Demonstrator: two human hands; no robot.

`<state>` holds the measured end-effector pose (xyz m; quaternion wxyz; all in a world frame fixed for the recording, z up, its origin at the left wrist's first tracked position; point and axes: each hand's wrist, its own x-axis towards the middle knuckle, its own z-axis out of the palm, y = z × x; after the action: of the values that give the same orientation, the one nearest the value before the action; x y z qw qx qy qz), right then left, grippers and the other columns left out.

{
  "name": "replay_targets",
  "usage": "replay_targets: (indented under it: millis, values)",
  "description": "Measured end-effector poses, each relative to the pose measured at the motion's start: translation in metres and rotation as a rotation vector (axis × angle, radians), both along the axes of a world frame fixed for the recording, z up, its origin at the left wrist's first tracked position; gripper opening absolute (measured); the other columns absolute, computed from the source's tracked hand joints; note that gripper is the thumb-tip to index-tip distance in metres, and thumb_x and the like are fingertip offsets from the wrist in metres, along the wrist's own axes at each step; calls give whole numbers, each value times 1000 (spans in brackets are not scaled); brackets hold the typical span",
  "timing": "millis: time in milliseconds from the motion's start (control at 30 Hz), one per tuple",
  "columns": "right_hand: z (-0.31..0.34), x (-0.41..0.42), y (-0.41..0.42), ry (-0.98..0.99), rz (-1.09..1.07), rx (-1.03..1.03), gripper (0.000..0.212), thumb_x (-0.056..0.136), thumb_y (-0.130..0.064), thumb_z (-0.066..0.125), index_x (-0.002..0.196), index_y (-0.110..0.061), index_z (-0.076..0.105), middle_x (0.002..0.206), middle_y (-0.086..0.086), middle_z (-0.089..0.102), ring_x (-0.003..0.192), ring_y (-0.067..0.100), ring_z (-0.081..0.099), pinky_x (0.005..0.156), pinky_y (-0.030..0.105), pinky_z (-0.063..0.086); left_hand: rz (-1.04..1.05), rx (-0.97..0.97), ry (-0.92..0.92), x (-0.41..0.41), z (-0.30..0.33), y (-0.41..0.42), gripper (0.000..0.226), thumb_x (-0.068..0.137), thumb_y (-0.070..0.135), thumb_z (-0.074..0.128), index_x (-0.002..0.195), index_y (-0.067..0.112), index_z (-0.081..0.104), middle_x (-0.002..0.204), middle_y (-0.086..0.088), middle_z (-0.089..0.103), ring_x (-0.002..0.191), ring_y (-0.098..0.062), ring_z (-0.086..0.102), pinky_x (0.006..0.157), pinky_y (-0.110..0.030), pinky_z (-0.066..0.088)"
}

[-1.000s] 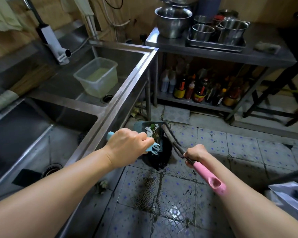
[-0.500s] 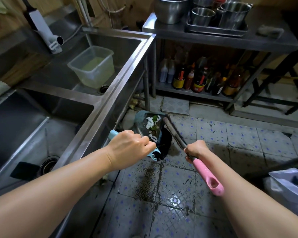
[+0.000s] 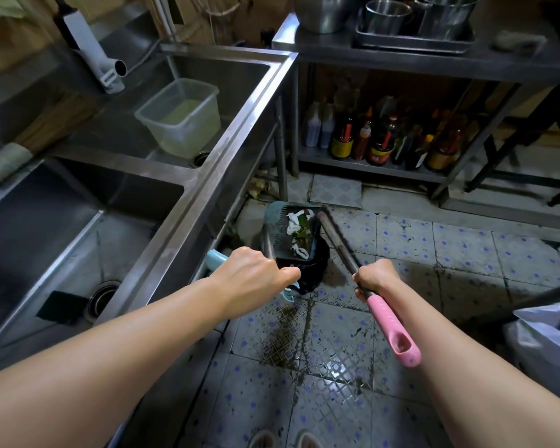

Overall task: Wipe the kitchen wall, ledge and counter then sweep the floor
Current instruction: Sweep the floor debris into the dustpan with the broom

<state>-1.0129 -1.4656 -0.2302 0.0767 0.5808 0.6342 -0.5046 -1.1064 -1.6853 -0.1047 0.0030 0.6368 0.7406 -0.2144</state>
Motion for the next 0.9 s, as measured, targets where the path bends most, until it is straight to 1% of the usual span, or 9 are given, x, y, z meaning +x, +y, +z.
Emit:
replay_targets:
  millis: [67,200,267,333,400,500,633,767,900]
  values:
    - [2,1,0,-3,8,-8,10,81,3,58,90,4,54,81,20,59,44,27,57,49,32,51,53,-58,-22,4,-1,3,25,85,0,39,106,12,43,57,1,36,57,-28,41,44,-27,17]
    - [3,2,-2,8,-6,-30,2,82,5,56,84,5,54,75,20,57,41,24,54,43,29,45,108,-81,-35,9,-4,1,20,85,0,40,100,10,48,72,-3,51,61,-26,45,44,-27,18]
    - [1,5,-4,15,-22,-40,4,82,7,54,80,5,56,67,17,55,40,23,52,41,27,43,78,-14,-39,12,-5,-2,21,76,-3,46,92,10,51,65,-1,48,54,-25,43,43,-25,13]
    - [1,8,-6,18,-18,-53,5,83,7,53,81,6,58,64,16,55,40,23,52,42,27,43,43,21,-34,15,-2,-6,23,52,-4,61,67,12,54,45,2,44,35,-22,36,43,-18,2]
    - [3,10,-8,21,-17,-64,4,84,7,54,84,7,58,65,17,55,40,23,53,41,27,44,18,121,-47,13,-6,-10,28,37,-5,64,52,14,49,34,3,38,25,-18,27,45,-13,-2]
    - [3,11,-9,28,-21,-71,5,82,7,56,87,7,58,70,18,55,39,23,54,41,27,46,28,145,-35,18,-7,-13,27,42,-3,64,51,16,48,35,5,39,25,-17,27,41,-15,9]
    - [0,13,-15,15,-17,-51,15,77,5,57,92,9,59,70,19,59,44,27,58,55,35,53,24,166,-40,30,-10,-16,28,40,-1,68,51,17,49,35,5,41,23,-16,36,40,-17,16]
    - [4,9,-24,37,-33,-61,14,80,6,54,94,8,58,71,19,59,40,25,55,48,31,49,-12,192,-35,35,-9,-8,32,37,5,76,49,18,50,35,2,44,23,-16,39,42,-16,16]
    - [10,16,-31,30,-42,-82,11,82,8,54,93,7,55,68,18,55,41,24,53,46,30,48,-19,223,-33,44,-8,-16,24,41,6,70,51,18,51,36,3,44,24,-16,40,43,-16,16]
